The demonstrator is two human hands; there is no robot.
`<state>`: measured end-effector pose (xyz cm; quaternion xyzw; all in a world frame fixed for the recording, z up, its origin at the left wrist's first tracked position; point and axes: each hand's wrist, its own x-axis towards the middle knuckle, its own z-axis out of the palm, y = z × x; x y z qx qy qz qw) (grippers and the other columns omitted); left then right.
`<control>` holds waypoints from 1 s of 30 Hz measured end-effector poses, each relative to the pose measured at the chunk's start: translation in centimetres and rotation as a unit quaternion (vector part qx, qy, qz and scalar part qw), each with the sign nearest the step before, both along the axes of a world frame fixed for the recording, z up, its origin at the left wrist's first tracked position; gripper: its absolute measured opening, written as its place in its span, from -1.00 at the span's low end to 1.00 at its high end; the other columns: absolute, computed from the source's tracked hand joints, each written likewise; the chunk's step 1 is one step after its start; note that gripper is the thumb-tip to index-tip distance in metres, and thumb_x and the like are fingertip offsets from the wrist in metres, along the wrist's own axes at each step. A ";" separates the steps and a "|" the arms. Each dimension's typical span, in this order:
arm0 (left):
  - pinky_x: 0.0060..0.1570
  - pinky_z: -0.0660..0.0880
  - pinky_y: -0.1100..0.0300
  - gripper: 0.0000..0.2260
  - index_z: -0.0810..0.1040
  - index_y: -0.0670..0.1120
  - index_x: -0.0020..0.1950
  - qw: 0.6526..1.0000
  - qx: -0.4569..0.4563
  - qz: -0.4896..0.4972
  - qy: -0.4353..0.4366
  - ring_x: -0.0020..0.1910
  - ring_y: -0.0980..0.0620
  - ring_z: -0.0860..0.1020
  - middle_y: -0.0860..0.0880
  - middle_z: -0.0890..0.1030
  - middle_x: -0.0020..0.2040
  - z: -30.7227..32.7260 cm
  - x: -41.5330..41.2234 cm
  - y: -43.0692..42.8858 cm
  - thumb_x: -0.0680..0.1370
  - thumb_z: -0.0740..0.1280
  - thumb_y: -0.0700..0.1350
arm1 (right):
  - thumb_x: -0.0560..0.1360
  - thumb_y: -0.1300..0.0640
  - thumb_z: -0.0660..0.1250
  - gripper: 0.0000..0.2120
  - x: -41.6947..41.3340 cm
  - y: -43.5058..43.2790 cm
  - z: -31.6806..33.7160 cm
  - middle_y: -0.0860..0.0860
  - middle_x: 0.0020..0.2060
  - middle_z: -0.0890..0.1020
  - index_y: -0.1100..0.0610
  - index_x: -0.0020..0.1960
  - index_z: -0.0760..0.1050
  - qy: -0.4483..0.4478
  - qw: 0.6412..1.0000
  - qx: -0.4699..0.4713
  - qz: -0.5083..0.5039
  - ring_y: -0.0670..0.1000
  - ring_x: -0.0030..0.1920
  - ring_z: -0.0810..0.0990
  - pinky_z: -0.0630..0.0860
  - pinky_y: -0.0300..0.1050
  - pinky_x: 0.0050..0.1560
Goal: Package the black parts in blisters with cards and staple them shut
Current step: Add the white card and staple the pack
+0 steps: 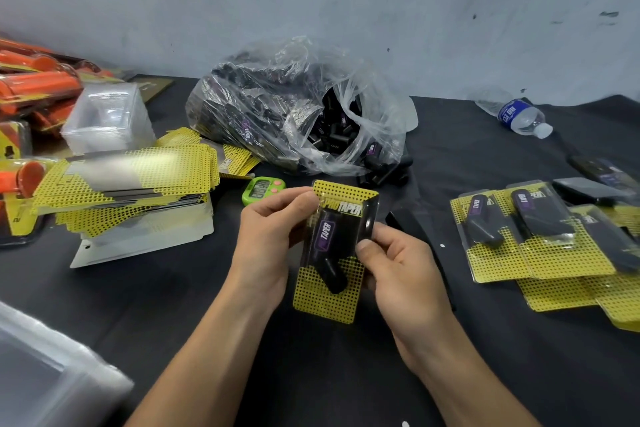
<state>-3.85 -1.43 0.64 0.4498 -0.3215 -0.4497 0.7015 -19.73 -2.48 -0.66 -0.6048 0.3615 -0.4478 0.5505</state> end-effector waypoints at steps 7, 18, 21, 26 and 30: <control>-0.05 0.58 0.22 -0.93 0.77 -0.02 -0.12 0.985 -0.104 -0.131 0.035 -0.12 0.07 0.68 0.01 0.73 -0.15 0.2 0.3 0.5 0.45 0.48 -0.11 | 0.63 0.40 0.28 -0.62 -0.2 0.3 0.6 -0.16 -0.01 0.75 -0.02 0.17 0.71 0.008 0.980 -0.175 -0.094 -0.10 0.08 0.71 0.60 -0.26 0.09; -0.06 0.58 0.27 -0.66 0.78 -0.04 -0.27 0.981 -0.123 -0.146 0.043 -0.14 0.13 0.67 0.00 0.74 -0.07 0.6 0.3 0.7 0.12 0.72 0.12 | 0.54 0.26 0.41 -0.75 -0.5 1.1 1.2 -0.20 -0.01 0.74 -0.01 0.11 0.73 0.049 0.969 -0.205 -0.130 -0.19 0.09 0.70 0.57 -0.35 0.06; -0.14 0.58 0.27 -0.61 0.77 -0.06 -0.27 0.984 -0.103 -0.137 0.048 -0.18 0.12 0.67 0.01 0.74 -0.12 0.5 0.2 0.6 0.10 0.73 0.14 | 0.52 0.17 0.43 -0.80 -0.4 1.5 1.6 -0.17 -0.05 0.74 -0.03 0.09 0.73 0.026 0.966 -0.220 -0.136 -0.11 0.03 0.72 0.59 -0.32 -0.01; -0.13 0.58 0.27 -0.71 0.78 -0.09 -0.20 0.984 -0.085 -0.145 0.051 -0.19 0.11 0.67 -0.02 0.73 -0.16 0.7 -0.2 0.8 0.24 0.69 0.06 | 0.54 0.28 0.47 -0.72 -0.5 1.2 1.9 -0.22 -0.14 0.75 -0.11 0.04 0.71 0.000 0.967 -0.220 -0.127 -0.12 -0.08 0.74 0.59 -0.32 -0.09; 0.02 0.58 0.22 -0.74 0.78 -0.03 0.07 0.985 -0.049 -0.155 0.052 -0.02 0.07 0.68 -0.05 0.74 0.04 0.3 -0.7 0.6 0.44 0.44 0.02 | 0.56 0.27 0.45 -0.75 -0.8 0.6 1.5 -0.21 -0.11 0.75 -0.06 0.07 0.72 -0.010 0.962 -0.219 -0.164 -0.12 -0.05 0.74 0.64 -0.24 -0.04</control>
